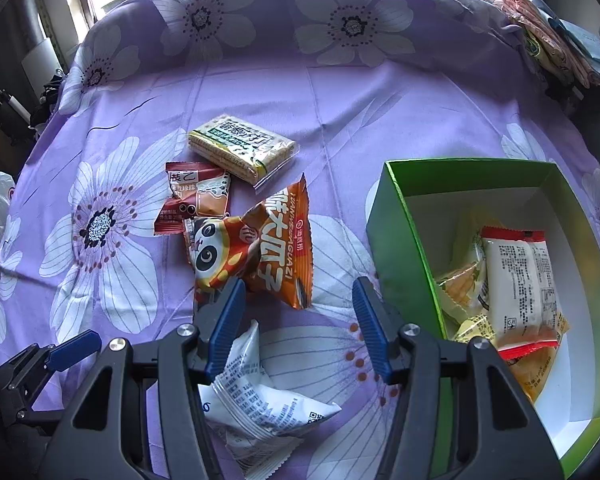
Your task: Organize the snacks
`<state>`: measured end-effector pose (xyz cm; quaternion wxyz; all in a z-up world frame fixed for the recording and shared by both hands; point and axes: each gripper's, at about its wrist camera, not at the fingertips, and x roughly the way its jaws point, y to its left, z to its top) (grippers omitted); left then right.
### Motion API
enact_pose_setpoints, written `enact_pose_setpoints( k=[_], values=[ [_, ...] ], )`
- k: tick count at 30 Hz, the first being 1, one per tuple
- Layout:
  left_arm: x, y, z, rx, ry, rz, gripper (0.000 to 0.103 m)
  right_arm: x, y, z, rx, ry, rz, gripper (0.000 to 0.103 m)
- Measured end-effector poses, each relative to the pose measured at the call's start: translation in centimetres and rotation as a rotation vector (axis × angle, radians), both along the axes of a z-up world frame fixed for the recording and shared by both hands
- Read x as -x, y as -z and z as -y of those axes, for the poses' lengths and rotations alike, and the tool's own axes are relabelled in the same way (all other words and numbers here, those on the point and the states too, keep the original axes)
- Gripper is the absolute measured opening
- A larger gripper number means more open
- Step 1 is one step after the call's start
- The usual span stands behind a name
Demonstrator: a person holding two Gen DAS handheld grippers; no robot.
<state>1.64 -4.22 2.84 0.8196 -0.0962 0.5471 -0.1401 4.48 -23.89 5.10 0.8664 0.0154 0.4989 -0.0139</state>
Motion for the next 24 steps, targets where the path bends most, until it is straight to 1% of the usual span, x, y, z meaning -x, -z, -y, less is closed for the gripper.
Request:
enact_pose_setpoints(
  k=[4,7,8,10,12,13,15,18,20,21,22,24],
  values=[
    [0.0,0.0,0.0,0.000,0.000,0.000,0.077,-0.5,0.3,-0.6,0.048,-0.014,-0.001,0.056],
    [0.0,0.0,0.1,0.003,-0.001,-0.004,0.077,-0.7,1.0,-1.5,0.140,-0.037,-0.013,0.056],
    [0.0,0.0,0.0,0.003,-0.001,-0.005,0.077,-0.8,1.2,-1.9,0.176,-0.045,-0.019,0.054],
    [0.0,0.0,0.0,0.003,0.001,-0.005,0.077,-0.9,1.6,-2.1,0.243,-0.034,-0.019,0.040],
    [-0.1,0.0,-0.1,0.005,0.002,-0.007,0.077,-1.0,1.6,-1.6,0.300,0.008,-0.011,0.014],
    [-0.1,0.0,-0.1,0.007,0.001,-0.008,0.077,-0.9,1.4,-1.0,0.298,0.022,-0.003,0.010],
    [-0.2,0.0,-0.2,0.011,-0.001,-0.011,0.077,-0.5,0.8,0.1,0.234,0.031,0.018,0.006],
    [-0.2,0.0,-0.3,0.011,0.000,-0.011,0.077,0.0,0.1,0.9,0.106,0.005,0.019,0.006],
    [-0.2,0.0,-0.3,0.011,0.002,-0.011,0.077,0.1,0.6,0.9,-0.060,-0.056,-0.027,0.005],
    [-0.2,0.0,-0.3,0.011,0.001,-0.011,0.077,0.1,0.8,0.5,-0.103,-0.083,-0.045,0.005],
    [-0.2,0.0,-0.3,0.012,-0.001,-0.012,0.077,0.3,0.9,0.0,-0.104,-0.097,-0.052,0.005],
    [-0.2,0.0,-0.5,0.014,-0.008,-0.013,0.077,0.7,0.7,-0.9,-0.064,-0.099,-0.040,0.006]
  ],
)
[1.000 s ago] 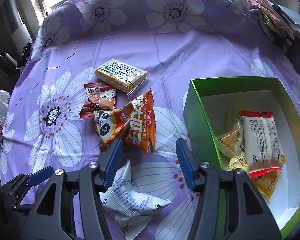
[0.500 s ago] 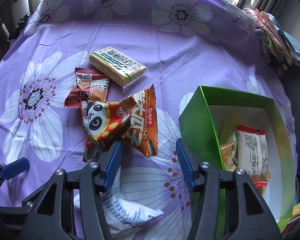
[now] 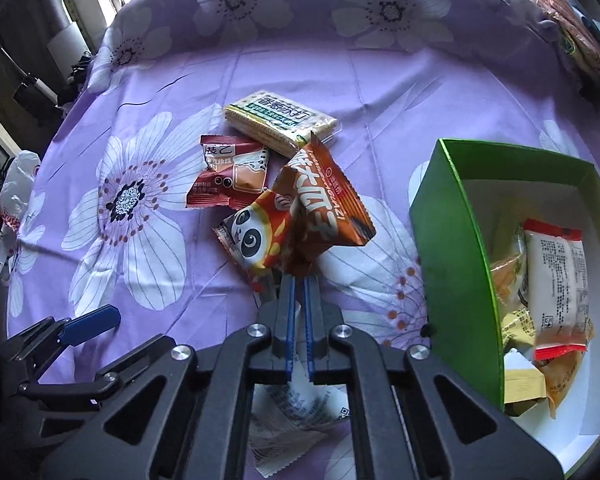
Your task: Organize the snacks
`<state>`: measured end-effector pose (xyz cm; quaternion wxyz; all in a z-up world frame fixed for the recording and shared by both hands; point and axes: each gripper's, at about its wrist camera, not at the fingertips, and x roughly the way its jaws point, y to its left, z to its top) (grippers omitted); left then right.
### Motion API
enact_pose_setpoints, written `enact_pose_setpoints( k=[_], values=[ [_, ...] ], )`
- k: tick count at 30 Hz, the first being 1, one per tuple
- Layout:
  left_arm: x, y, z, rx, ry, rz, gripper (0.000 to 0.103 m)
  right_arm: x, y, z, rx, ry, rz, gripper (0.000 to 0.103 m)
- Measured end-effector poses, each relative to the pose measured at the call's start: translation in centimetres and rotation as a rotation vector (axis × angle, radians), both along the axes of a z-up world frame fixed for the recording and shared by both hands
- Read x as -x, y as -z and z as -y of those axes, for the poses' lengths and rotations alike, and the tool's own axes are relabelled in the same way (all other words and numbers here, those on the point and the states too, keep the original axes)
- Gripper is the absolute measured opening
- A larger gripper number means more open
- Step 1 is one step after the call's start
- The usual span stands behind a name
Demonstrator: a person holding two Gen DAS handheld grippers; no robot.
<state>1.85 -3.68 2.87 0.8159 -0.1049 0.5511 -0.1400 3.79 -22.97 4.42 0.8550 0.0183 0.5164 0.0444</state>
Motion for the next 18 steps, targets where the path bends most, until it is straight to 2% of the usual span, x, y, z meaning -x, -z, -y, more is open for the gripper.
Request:
enact_pose_setpoints(
  k=[4,6,7,8,9,15,18],
  values=[
    [-0.1,0.0,-0.3,0.009,-0.008,-0.004,0.077,0.6,-1.5,-0.2,0.077,0.024,0.064,0.008],
    [-0.1,-0.1,-0.3,0.011,-0.009,-0.006,0.077,0.4,-1.8,0.3,0.126,0.058,0.073,0.013],
    [-0.1,0.0,-0.3,0.010,-0.008,-0.005,0.077,0.0,-1.8,0.8,0.129,0.071,0.071,0.022],
    [-0.1,0.0,-0.3,0.008,-0.006,-0.005,0.077,-0.1,-1.8,1.2,0.124,0.084,0.068,0.038],
    [-0.2,-0.1,-0.3,0.008,-0.005,-0.005,0.077,-0.3,-1.7,1.6,0.121,0.096,0.066,0.050],
    [-0.2,-0.1,-0.3,0.014,-0.004,-0.008,0.077,-1.0,-1.0,1.9,0.127,0.099,0.040,0.051],
    [-0.1,-0.1,-0.3,0.016,-0.004,-0.008,0.077,-1.5,-0.7,1.3,0.185,0.095,0.035,0.051]
  ],
)
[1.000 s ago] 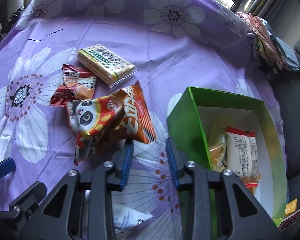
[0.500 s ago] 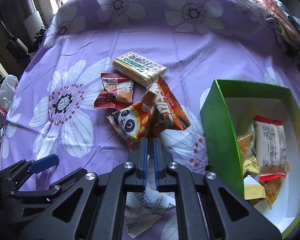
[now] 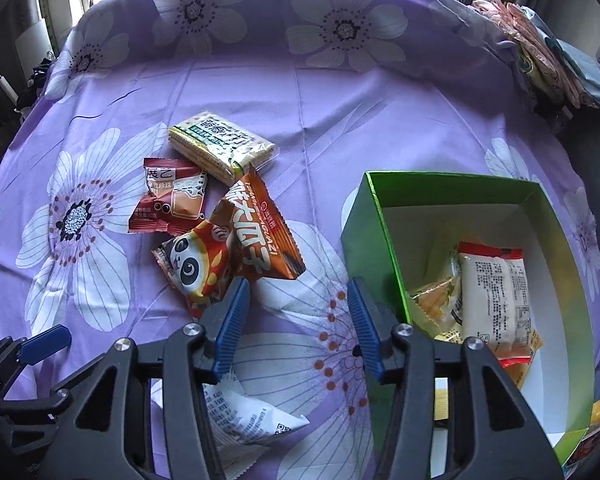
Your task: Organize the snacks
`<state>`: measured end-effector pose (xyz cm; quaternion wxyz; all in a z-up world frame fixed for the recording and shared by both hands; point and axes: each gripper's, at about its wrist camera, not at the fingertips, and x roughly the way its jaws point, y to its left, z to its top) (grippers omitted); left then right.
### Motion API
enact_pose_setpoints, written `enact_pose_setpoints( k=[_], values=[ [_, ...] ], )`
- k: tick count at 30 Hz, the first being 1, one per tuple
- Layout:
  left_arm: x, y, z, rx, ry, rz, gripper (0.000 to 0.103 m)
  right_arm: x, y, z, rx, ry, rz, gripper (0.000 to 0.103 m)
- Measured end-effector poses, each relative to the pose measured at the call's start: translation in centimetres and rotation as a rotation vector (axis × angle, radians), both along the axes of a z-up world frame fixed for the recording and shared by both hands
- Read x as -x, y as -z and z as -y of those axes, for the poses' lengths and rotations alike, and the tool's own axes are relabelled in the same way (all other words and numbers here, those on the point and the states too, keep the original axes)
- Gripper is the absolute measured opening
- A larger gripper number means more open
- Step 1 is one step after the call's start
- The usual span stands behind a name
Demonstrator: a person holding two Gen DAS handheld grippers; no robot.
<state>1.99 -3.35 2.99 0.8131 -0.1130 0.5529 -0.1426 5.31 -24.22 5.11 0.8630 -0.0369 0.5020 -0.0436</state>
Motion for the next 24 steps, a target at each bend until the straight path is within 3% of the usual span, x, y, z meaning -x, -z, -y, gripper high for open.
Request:
enact_pose_setpoints(
  k=[7,10,12,16,19,21,22,24],
  values=[
    [0.0,0.0,-0.1,0.011,-0.004,-0.007,0.077,-1.4,0.6,-0.8,0.086,-0.027,-0.015,0.052],
    [0.0,0.0,-0.1,0.011,-0.004,-0.009,0.077,-1.9,1.1,-1.2,0.144,-0.032,-0.024,0.059],
    [0.0,0.0,-0.1,0.012,-0.002,-0.010,0.077,-2.1,1.5,-1.5,0.162,-0.052,-0.033,0.069],
    [0.0,-0.1,-0.1,0.014,0.002,-0.011,0.077,-2.1,1.6,-1.6,0.175,-0.053,-0.035,0.069],
    [0.0,0.0,-0.2,0.015,0.002,-0.013,0.077,-1.9,1.9,-1.7,0.166,-0.065,-0.052,0.040],
    [0.0,0.0,-0.2,0.017,0.000,-0.013,0.077,-1.8,2.1,-1.5,0.277,0.020,-0.029,0.009],
    [0.1,-0.1,-0.2,0.020,-0.001,-0.014,0.077,-1.7,2.0,-1.2,0.294,0.040,-0.021,0.009],
    [0.1,-0.1,-0.3,0.023,-0.002,-0.014,0.077,-1.1,1.3,-0.9,0.191,-0.005,-0.014,0.006]
  ],
)
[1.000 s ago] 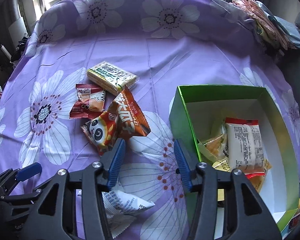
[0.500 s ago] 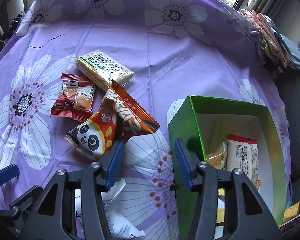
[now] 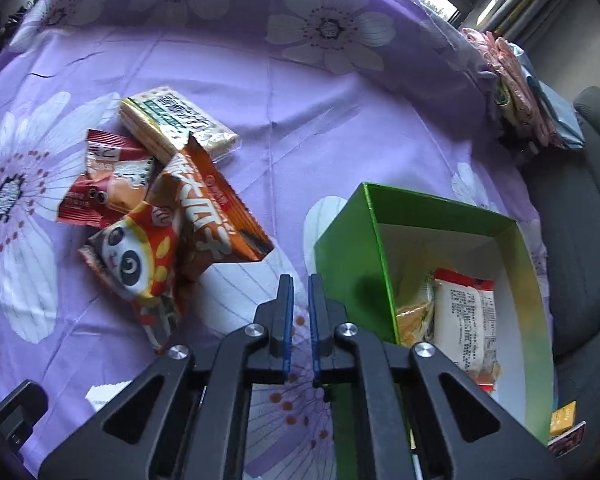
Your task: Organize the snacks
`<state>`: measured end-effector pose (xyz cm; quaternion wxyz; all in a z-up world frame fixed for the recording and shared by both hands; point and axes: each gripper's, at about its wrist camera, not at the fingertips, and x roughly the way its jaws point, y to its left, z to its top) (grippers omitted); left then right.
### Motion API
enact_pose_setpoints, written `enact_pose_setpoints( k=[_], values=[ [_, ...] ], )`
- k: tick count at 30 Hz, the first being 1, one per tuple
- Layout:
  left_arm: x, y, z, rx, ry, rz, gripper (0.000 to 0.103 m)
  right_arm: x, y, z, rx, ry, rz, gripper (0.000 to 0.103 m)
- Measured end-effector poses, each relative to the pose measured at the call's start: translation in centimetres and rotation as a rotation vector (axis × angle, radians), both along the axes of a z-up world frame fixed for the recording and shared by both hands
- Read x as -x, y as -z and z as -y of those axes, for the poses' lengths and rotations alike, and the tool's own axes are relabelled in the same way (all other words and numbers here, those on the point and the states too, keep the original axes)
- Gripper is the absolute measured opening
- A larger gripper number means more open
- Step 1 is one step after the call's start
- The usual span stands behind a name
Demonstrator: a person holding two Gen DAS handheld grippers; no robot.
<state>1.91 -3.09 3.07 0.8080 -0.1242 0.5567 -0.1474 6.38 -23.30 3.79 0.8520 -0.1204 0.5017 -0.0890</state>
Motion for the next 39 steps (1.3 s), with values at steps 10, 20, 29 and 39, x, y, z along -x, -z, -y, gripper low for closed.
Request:
enact_pose_setpoints(
  k=[10,20,29,39],
  values=[
    [0.0,-0.2,-0.2,0.002,0.002,0.004,0.077,2.3,-0.4,0.1,-0.375,-0.074,-0.080,0.009],
    [-0.1,-0.4,-0.2,0.009,-0.005,0.009,0.077,3.4,-3.3,3.8,-0.686,0.001,0.035,0.048],
    [1.3,-1.0,3.1,0.075,0.164,0.020,0.077,6.8,-2.6,3.7,-0.919,0.046,-0.006,0.064],
    [2.3,0.0,6.8,0.109,0.279,0.012,0.075,6.7,0.5,2.7,-0.941,0.062,-0.118,0.062]
  ],
)
